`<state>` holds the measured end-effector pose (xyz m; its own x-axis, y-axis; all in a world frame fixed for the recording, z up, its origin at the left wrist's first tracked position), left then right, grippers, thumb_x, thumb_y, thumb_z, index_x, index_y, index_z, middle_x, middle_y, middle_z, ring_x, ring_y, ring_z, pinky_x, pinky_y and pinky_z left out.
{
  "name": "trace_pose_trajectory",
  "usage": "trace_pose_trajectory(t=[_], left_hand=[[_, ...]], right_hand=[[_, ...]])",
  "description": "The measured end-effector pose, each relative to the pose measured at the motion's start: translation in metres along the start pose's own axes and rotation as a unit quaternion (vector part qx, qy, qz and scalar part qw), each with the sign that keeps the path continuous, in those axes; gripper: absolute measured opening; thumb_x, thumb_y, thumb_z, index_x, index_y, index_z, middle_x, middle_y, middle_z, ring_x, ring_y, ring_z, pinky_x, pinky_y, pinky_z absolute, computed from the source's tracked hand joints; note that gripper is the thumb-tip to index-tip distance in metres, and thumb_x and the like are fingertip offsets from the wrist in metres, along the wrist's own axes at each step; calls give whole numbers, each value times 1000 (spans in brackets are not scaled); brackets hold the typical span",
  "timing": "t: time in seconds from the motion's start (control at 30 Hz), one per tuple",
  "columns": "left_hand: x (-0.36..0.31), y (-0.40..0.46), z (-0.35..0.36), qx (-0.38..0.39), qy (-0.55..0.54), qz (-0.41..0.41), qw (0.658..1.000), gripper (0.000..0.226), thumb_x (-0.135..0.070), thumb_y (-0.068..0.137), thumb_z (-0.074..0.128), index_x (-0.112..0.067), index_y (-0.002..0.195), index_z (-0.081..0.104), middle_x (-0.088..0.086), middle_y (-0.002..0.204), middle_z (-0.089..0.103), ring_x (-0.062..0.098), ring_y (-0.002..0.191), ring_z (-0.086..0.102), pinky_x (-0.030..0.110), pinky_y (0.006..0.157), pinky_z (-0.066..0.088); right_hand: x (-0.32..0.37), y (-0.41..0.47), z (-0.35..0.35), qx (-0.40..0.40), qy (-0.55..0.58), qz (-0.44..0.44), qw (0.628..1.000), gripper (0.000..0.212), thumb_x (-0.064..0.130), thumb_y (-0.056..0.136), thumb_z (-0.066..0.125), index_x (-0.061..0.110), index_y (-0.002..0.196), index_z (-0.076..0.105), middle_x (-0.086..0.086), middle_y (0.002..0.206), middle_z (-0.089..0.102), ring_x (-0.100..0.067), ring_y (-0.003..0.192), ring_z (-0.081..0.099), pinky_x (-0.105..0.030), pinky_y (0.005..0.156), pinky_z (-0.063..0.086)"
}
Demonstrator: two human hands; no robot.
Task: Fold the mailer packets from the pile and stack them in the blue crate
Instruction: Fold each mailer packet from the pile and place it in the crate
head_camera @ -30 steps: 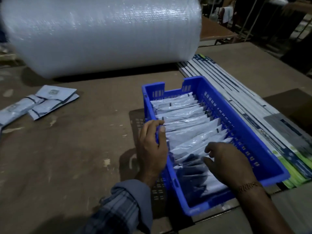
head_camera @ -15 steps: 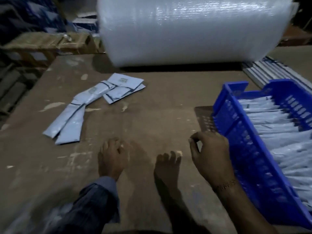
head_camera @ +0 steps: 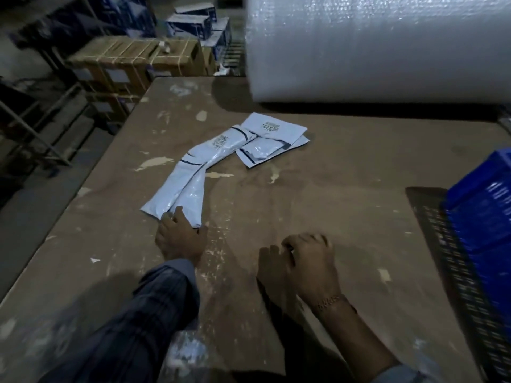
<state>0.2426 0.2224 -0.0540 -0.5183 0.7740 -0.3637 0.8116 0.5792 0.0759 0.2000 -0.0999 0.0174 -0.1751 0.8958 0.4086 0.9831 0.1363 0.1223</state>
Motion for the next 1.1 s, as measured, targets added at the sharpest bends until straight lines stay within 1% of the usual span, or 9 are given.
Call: trace_pose_trajectory(t=[0.2,0.4,0.5,0.57,0.63,0.7,0.87,1.0,1.1], left_hand=[[-10,-5,3,-41,5,64,997,63,-20,87,72,-14,148,58,22,149,53,46,125,54,58,96,50],[-45,-36,-5,26,-183,34,982,22,-19,104,55,-5,100,72,16,86,67,36,79,65,47,73,50],[-70,-82,-19,128,-340,-31,931,29,-34,106,53,-13,104,73,4,94,72,27,89,69,34,74,50],[-72,-109,-5,197,-460,-107,859,23,-22,107,53,-13,109,74,1,93,76,13,84,73,26,69,54],[-68,-131,20,292,-488,-166,805,23,-25,103,58,-16,113,77,11,106,78,19,93,74,33,82,59],[-58,-140,37,347,-383,-115,848,26,-44,87,65,-29,102,80,0,101,80,25,96,74,48,95,59],[-68,-152,32,363,-222,31,904,42,-60,78,42,-37,101,69,-11,103,75,18,100,71,39,91,58],[-79,-152,23,175,-59,136,973,49,-55,99,37,-27,133,60,8,130,63,32,118,59,48,102,50],[-109,-164,9,45,-18,247,968,54,-50,106,33,-22,147,52,13,150,52,34,137,49,53,113,43]], right_hand=[[-16,-8,0,-9,-10,21,1000,13,31,88,57,31,88,70,9,89,70,-23,87,59,-38,83,39],[-27,-19,-5,24,2,21,999,26,38,90,46,32,93,71,9,93,71,-23,90,61,-39,88,43],[-37,-23,-9,20,13,20,1000,20,33,94,54,31,101,72,10,98,72,-20,93,62,-37,89,45],[-46,-28,-12,-8,29,20,999,20,23,92,65,28,110,71,5,105,73,-23,98,64,-38,90,49],[-57,-37,-12,-33,47,22,998,30,23,93,65,25,123,66,0,117,68,-27,107,61,-42,91,50],[-67,-48,-6,-28,42,21,999,45,31,97,60,25,142,55,-3,136,58,-27,122,53,-45,100,48],[-89,-68,26,65,-56,-8,996,63,50,103,36,30,162,30,-11,163,36,-35,142,37,-50,108,43],[-90,-70,32,43,-87,9,995,61,55,100,38,29,155,46,-9,157,46,-34,136,44,-49,103,44],[-82,-56,34,27,-85,-1,996,47,56,101,41,24,129,61,-6,150,49,-35,134,43,-48,105,37]])
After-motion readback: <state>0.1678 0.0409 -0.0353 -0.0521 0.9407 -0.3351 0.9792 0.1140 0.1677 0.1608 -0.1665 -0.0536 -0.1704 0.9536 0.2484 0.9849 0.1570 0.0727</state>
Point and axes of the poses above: each hand's wrist, its own y-axis towards the middle knuckle, its own z-axis out of the palm, x = y × z, the point moved 5 cm from there along y, towards the middle knuckle
